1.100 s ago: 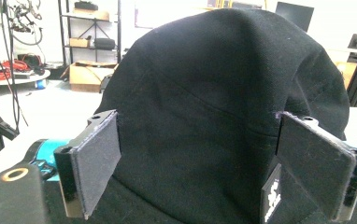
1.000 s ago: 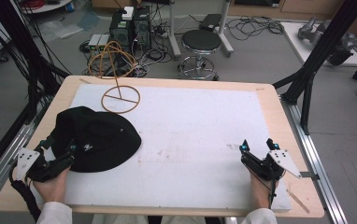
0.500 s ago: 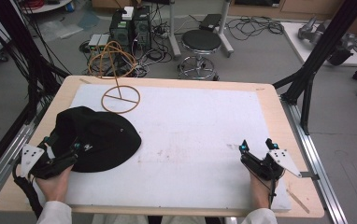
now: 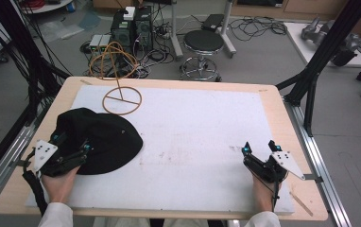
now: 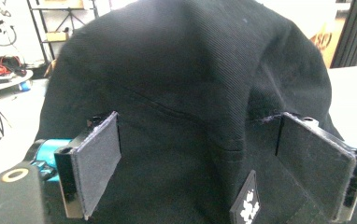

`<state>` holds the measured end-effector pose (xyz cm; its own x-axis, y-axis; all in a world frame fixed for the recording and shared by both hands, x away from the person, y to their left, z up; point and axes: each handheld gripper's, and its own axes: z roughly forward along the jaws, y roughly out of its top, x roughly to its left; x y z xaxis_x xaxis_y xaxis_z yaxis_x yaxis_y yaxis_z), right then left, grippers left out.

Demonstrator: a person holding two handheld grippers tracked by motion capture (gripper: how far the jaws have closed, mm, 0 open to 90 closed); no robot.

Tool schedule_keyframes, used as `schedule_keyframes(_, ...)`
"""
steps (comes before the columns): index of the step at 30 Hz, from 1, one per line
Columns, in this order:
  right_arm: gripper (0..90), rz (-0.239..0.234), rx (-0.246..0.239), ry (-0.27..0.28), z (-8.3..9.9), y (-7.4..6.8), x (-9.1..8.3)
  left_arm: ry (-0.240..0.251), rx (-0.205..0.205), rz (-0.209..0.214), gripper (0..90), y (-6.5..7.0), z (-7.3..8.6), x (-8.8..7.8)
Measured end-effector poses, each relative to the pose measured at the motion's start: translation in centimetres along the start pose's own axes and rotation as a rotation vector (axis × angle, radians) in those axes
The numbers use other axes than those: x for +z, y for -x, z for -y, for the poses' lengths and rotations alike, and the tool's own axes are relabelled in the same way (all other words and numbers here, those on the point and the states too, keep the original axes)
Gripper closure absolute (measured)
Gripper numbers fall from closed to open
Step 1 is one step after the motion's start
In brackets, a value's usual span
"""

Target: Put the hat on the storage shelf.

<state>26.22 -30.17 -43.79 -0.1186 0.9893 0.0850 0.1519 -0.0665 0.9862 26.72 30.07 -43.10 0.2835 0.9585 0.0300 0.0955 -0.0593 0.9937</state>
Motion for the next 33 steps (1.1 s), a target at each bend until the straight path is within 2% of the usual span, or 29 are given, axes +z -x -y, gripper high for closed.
schedule_keyframes(2,11.1,0.0,-0.001,-0.002,0.0,0.0,0.0,-0.01,0.004,0.016,14.5,0.3,0.0,0.4)
schedule_keyframes(10,11.1,0.005,-0.007,0.0,0.0,0.0,-0.1,-0.034,0.014,0.029,15.0,0.9,0.4,1.3)
schedule_keyframes(18,11.1,0.01,-0.001,-0.003,0.0,0.2,-0.2,-0.032,-0.02,0.026,20.2,0.3,0.6,1.5)
schedule_keyframes(22,11.1,0.012,-0.008,-0.009,0.1,0.3,-0.3,-0.052,-0.025,0.019,33.9,0.1,0.7,1.6)
schedule_keyframes(23,11.1,0.012,-0.008,-0.009,0.1,0.3,-0.3,-0.059,-0.04,0.03,33.9,0.1,0.7,1.6)
schedule_keyframes(25,11.1,0.01,-0.01,-0.011,0.1,0.3,-0.3,-0.073,-0.086,0.053,45.2,0.0,0.7,1.6)
schedule_keyframes(26,11.1,0.01,-0.01,-0.011,0.1,0.3,-0.3,-0.073,-0.086,0.053,49.6,0.0,0.7,1.6)
schedule_keyframes(27,11.1,0.01,-0.009,-0.008,0.1,0.3,-0.2,-0.078,-0.103,0.054,49.6,0.0,0.6,1.6)
schedule_keyframes(28,11.1,0.01,-0.016,-0.015,0.1,0.2,-0.2,-0.083,-0.125,0.063,60.1,0.1,0.6,1.7)
schedule_keyframes(33,11.1,0.016,-0.014,-0.013,0.1,0.3,-0.2,-0.11,-0.118,0.038,81.5,0.4,0.4,1.6)
